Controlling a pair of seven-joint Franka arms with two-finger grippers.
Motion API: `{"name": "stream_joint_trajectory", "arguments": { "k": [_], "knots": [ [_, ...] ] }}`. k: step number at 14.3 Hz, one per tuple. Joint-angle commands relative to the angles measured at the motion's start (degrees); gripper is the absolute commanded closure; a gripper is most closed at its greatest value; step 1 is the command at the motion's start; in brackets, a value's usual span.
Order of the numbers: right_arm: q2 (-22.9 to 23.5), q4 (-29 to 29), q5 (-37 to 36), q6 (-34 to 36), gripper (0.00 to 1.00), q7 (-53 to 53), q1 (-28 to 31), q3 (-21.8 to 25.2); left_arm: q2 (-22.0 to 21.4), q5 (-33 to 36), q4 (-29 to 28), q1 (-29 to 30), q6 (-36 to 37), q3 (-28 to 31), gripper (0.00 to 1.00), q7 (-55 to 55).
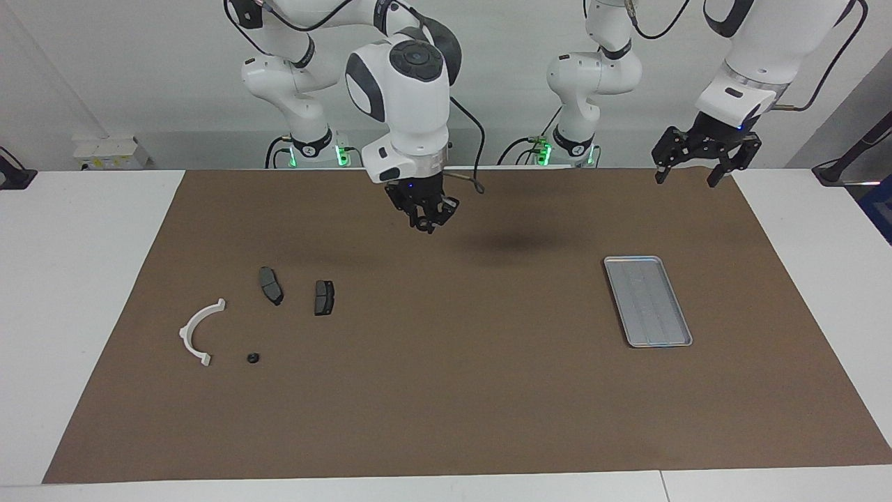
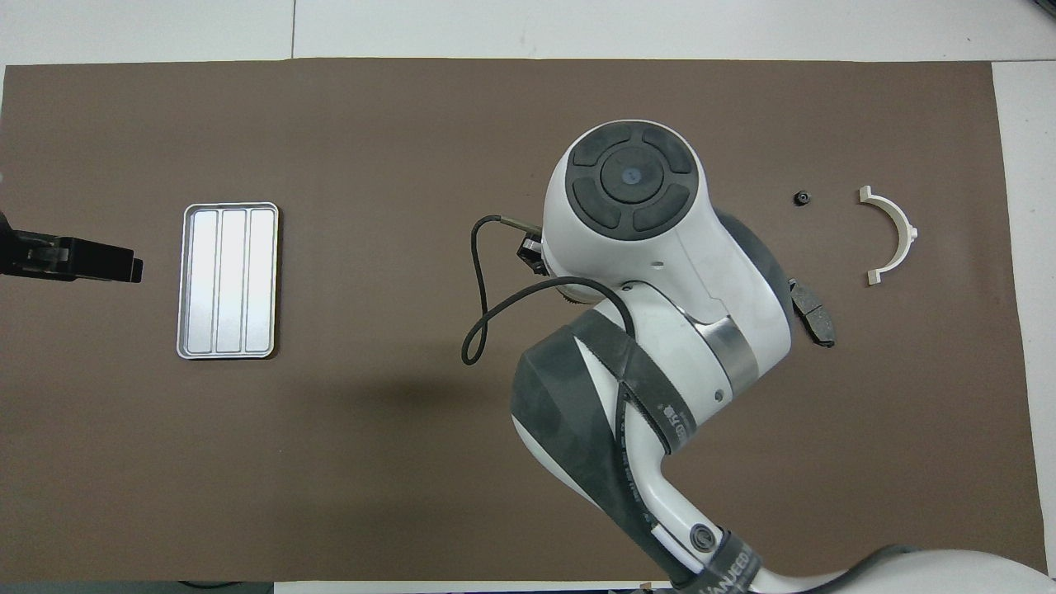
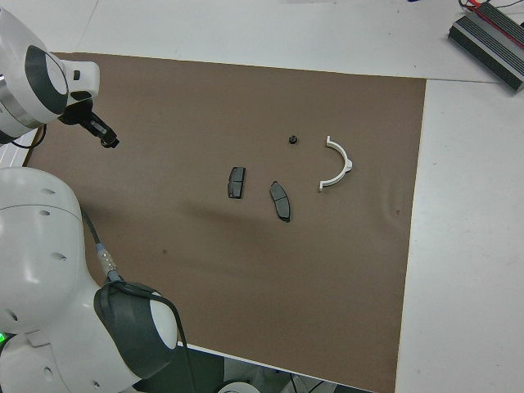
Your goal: Pick bearing gear from pile to tray
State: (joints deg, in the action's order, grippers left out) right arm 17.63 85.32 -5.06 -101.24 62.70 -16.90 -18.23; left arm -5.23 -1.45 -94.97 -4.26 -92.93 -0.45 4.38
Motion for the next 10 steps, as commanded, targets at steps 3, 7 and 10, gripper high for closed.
{"name": "stream_joint_trajectory", "arguments": {
  "k": [3, 7, 10],
  "knots": [
    [4.33, 1.94, -1.27, -7.46, 1.0, 2.25, -1.03, -0.14, -0.84, -0.66, -0.66, -0.4, -1.98, 0.36, 0.0, -0.86],
    [6.44, 4.24, -2.4, -12.75, 1.0, 2.33, -1.73, -0.05, -0.84, -0.66, -0.66, -0.67, -2.17, 0.27, 0.0, -0.51],
    [9.34, 4.15, -6.27, -14.69, 1.0, 5.14, -3.31, -0.05, -1.01, -0.66, -1.27, -0.84, -1.9, 0.19, 0.0, -0.51]
  ]
}}
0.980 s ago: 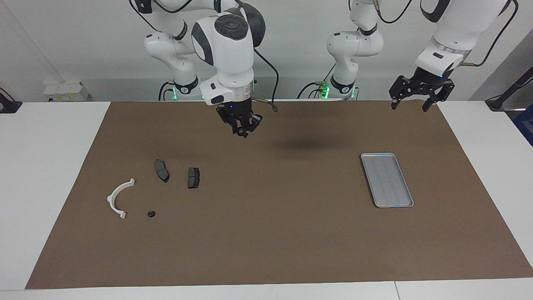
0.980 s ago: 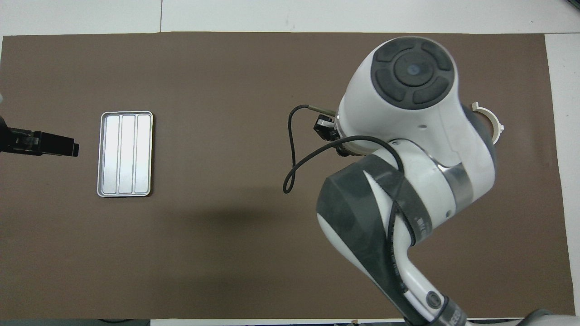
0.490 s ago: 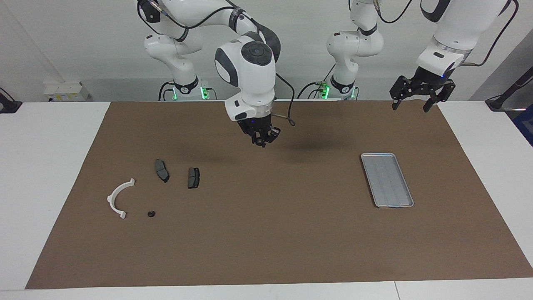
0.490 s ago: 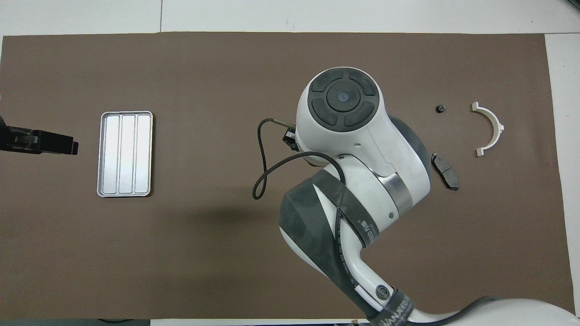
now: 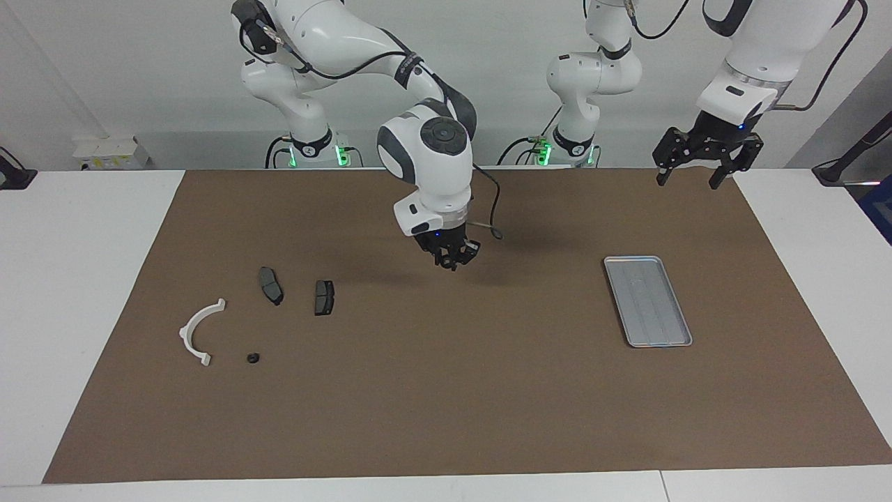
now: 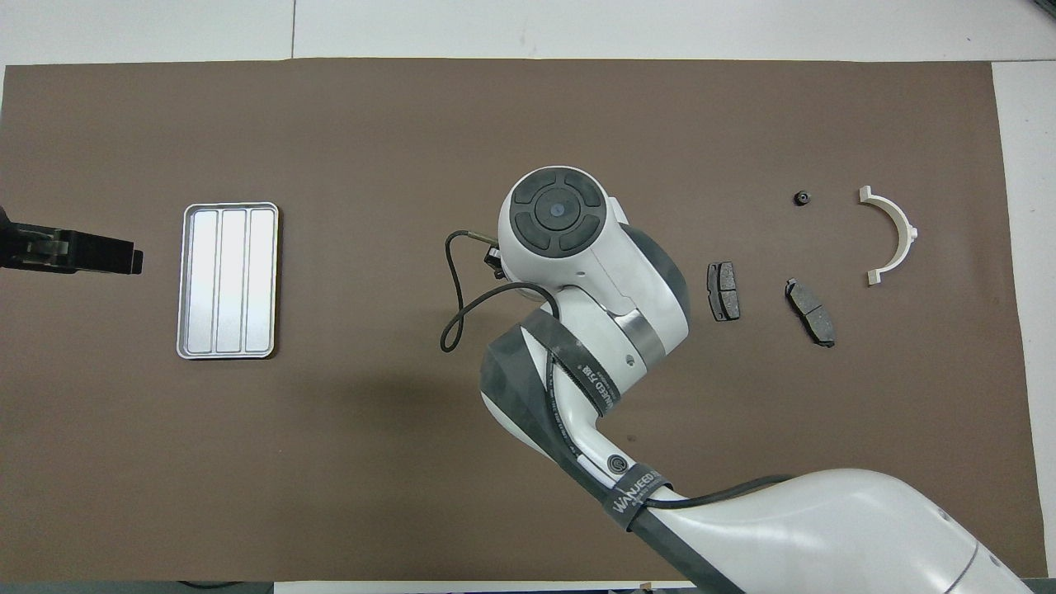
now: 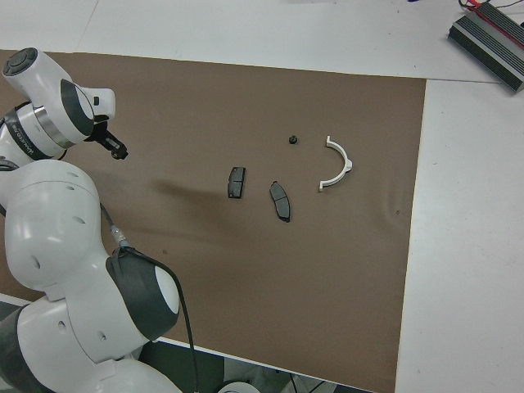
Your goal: Pick bearing gear from pile to tray
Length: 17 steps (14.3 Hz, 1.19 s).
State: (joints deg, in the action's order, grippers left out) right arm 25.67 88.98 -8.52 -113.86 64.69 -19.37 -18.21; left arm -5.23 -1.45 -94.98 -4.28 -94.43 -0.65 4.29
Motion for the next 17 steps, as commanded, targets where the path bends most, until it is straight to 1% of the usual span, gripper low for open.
{"name": "stream_joint_trajectory", "arguments": {
  "k": [1, 3, 6, 9, 11, 13, 14, 16, 17],
  "knots": [
    [2.53, 0.23, -3.86, -2.5, 1.0, 3.85, -1.37, -0.08, -1.01, -0.66, -1.26, -1.34, -0.49, 0.39, 0.0, -0.42],
    [5.08, 0.05, -6.14, -4.95, 1.0, 5.96, -2.08, -0.16, -1.19, -0.66, -1.43, -1.52, -0.49, 0.48, 0.0, 0.28],
    [7.02, -0.13, -7.38, -6.55, 1.0, 6.59, -2.17, -0.16, -1.1, -0.66, -1.34, -1.52, -1.8, 0.48, 0.0, 0.19],
    [9.74, -0.13, -9.32, -9.35, 1.0, 8.25, -3.66, 0.01, -1.1, -0.66, -1.26, -1.7, -1.81, 0.39, 0.0, -0.07],
    [10.1, -0.13, -9.58, -9.63, 1.0, 8.34, -3.84, 0.19, -1.01, -0.66, -1.26, -3.1, -2.33, 0.04, 0.0, -0.6],
    [10.1, 0.05, -9.93, -10.68, 1.0, 8.34, -3.66, 0.1, -1.01, -0.66, -1.52, -3.19, -4.69, -0.05, 0.0, -0.86],
    [10.1, 0.31, -9.93, -11.38, 1.0, 8.34, -3.4, 0.1, -1.01, -0.66, -1.78, -3.19, -4.53, -0.05, 0.0, -0.95],
    [10.27, 0.58, -10.02, -11.82, 1.0, 8.43, -3.31, 0.19, -1.97, -0.66, -4.23, -3.02, -5.32, 0.04, 0.0, -1.39],
    [10.54, 0.84, -10.02, -12.69, 1.0, 8.52, -3.22, 0.19, -2.24, -0.57, -4.77, -2.67, -7.06, 0.13, 0.0, -0.7]
  ]
}}
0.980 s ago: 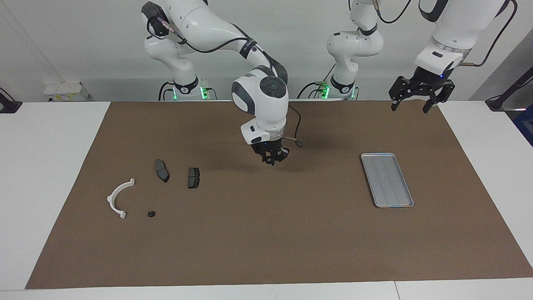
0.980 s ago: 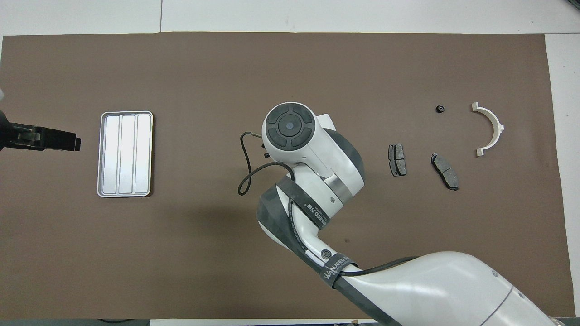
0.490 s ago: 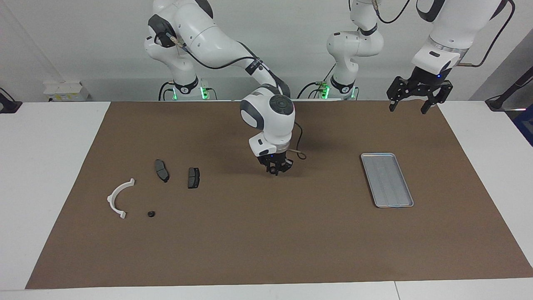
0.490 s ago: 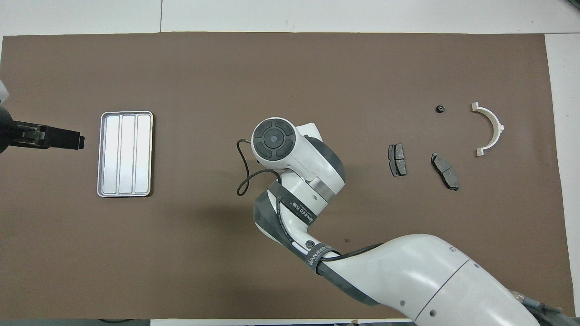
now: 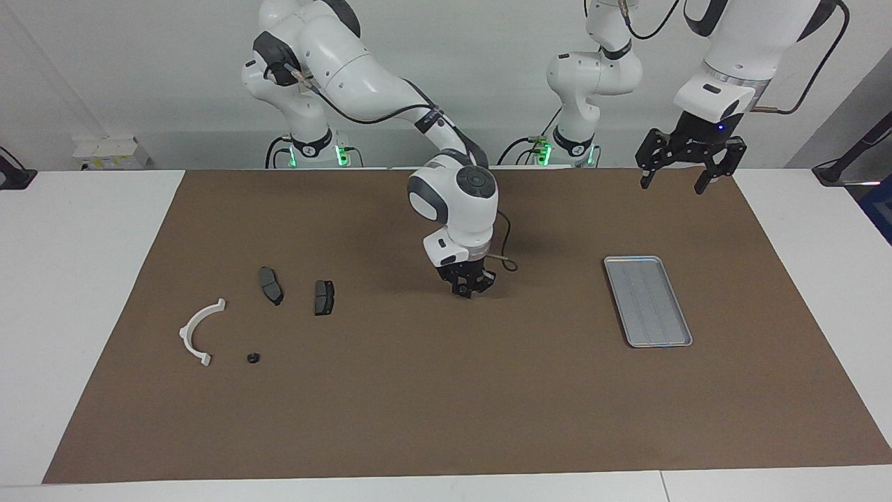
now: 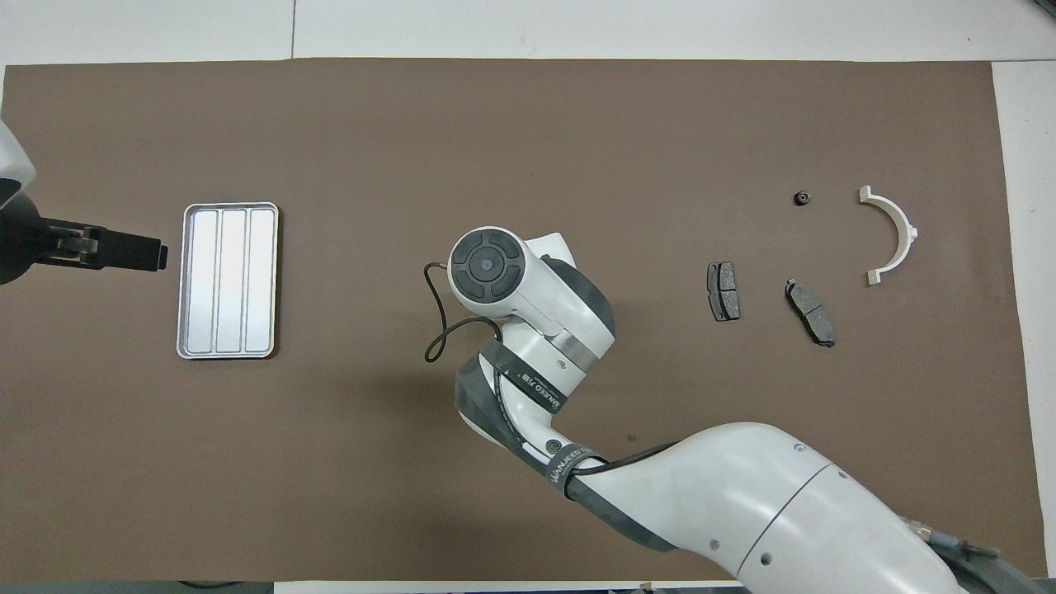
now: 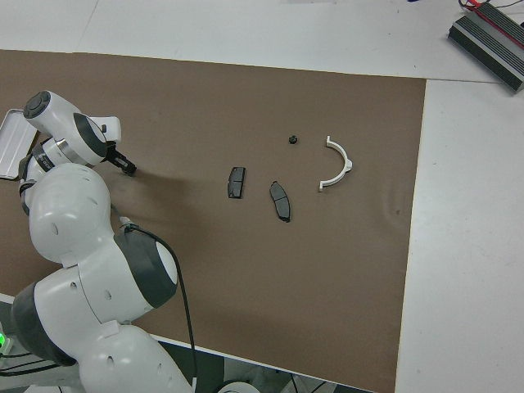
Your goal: Pick bearing gear from pile to tray
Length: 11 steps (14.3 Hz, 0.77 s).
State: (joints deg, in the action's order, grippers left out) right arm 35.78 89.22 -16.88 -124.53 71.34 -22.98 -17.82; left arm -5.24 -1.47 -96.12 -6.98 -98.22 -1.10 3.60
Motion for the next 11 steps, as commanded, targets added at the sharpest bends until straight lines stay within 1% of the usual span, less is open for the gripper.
{"name": "stream_joint_trajectory", "arguments": {
  "k": [1, 5, 6, 8, 9, 10, 11],
  "knots": [
    [0.43, 1.31, -1.67, -2.99, 1.0, 1.79, 0.56, -0.2, -1.97, -0.46, -3.46, 0.21, -5.2, 0.58, 0.0, -0.08],
    [0.43, 2.36, -2.28, -3.79, 1.0, 1.79, 0.83, -0.2, -1.7, 0.15, -3.29, 0.31, -6.63, 0.75, 0.0, 0.79],
    [0.43, 2.54, -2.28, -4.23, 1.0, 1.87, 0.83, -0.2, -1.53, 1.98, -3.02, 0.22, -7.33, 0.75, 0.0, 2.45],
    [0.43, 2.54, -2.11, -3.79, 1.0, 1.96, 0.83, -0.2, -1.88, 2.79, -3.64, 0.48, -6.99, 0.92, 0.0, 3.08],
    [0.17, 2.19, -2.02, -2.92, 0.75, 4.05, 0.83, -0.2, -1.79, 2.79, -3.55, 0.48, -7.16, 1.01, 0.0, 2.99],
    [0.08, 1.76, -2.02, -1.78, 0.38, 5.12, 0.83, -0.11, -1.96, 2.79, -3.55, 0.74, -6.98, 1.02, 0.0, 2.82],
    [0.17, 0.88, -2.02, -0.46, 0.14, 5.3, 0.83, 0.06, -2.31, 2.79, -3.37, 1.44, -6.63, 1.19, 0.0, 2.9]
  ]
}}
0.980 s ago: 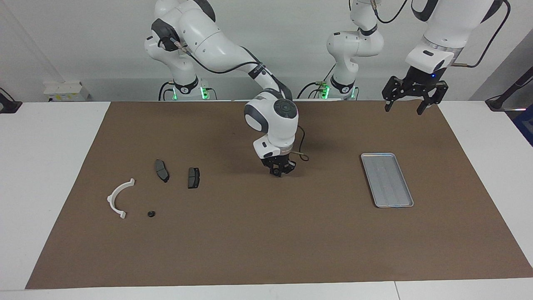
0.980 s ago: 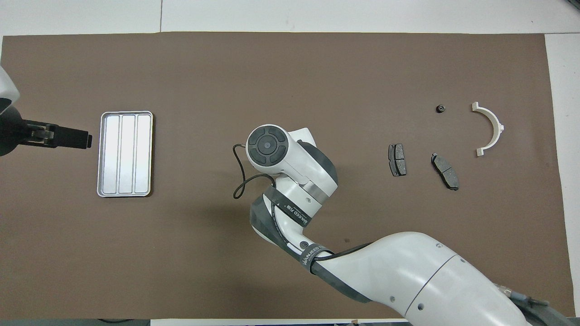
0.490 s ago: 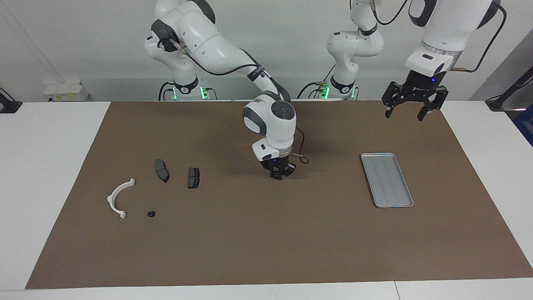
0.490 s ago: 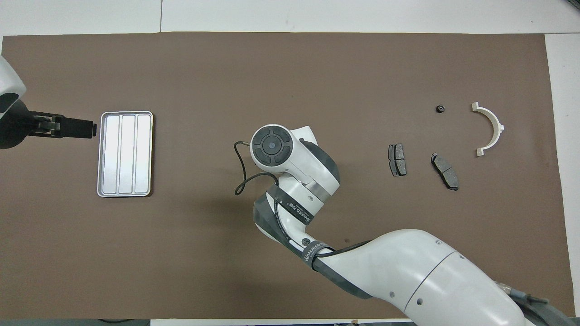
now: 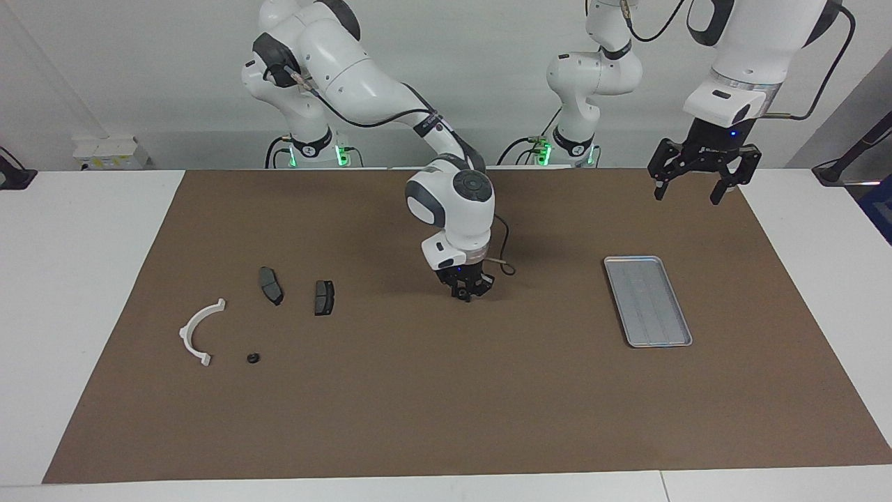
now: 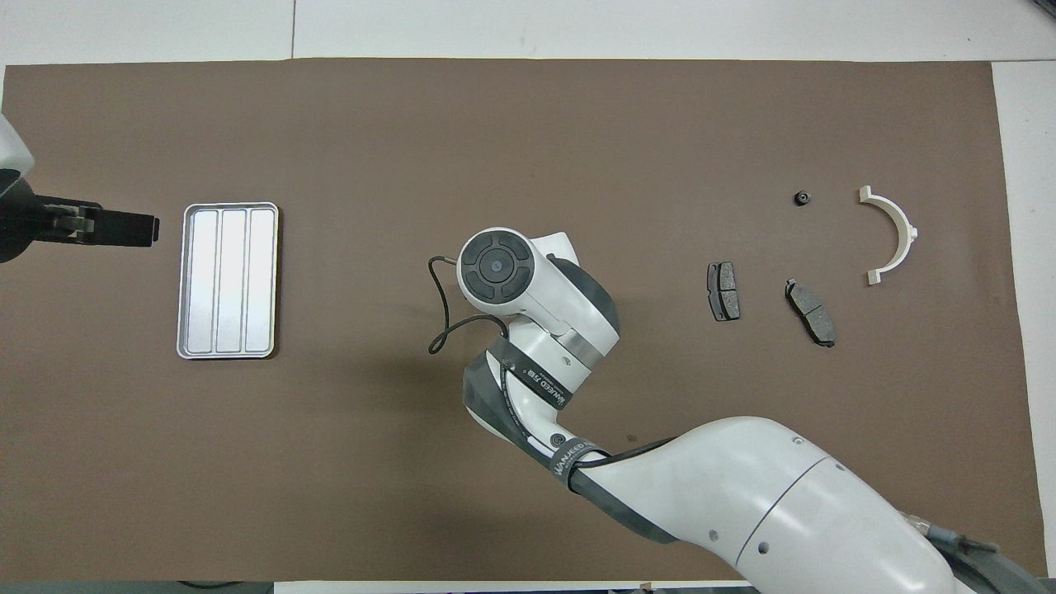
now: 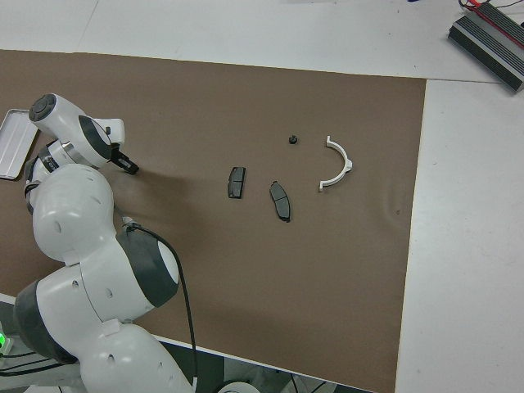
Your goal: Pick bearing gear from pile to tray
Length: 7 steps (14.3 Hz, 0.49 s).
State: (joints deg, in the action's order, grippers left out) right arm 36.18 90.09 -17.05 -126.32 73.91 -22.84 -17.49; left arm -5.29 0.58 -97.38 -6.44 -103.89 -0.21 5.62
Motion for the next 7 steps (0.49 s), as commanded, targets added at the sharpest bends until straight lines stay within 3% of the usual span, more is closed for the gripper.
{"name": "stream_joint_trajectory", "arguments": {
  "k": [1, 4, 7],
  "knots": [
    [-0.23, -1.31, -1.85, 2.47, 0.11, 2.65, 0.69, -0.18, -2.45, 0.74, -2.11, 0.82, -0.01, 0.12, 0.0, 0.62],
    [-1.1, -4.74, -1.41, 6.51, 0.03, 2.21, 3.49, -0.09, -2.54, 0.74, -2.2, 0.82, 0.53, 0.12, 0.0, 0.36],
    [-4.87, -5.19, -1.15, 11.17, 0.02, -2.16, 8.24, -0.61, -3.06, 0.83, -2.72, 1.08, 3.07, 0.12, 0.0, 0.45]
  ]
}}
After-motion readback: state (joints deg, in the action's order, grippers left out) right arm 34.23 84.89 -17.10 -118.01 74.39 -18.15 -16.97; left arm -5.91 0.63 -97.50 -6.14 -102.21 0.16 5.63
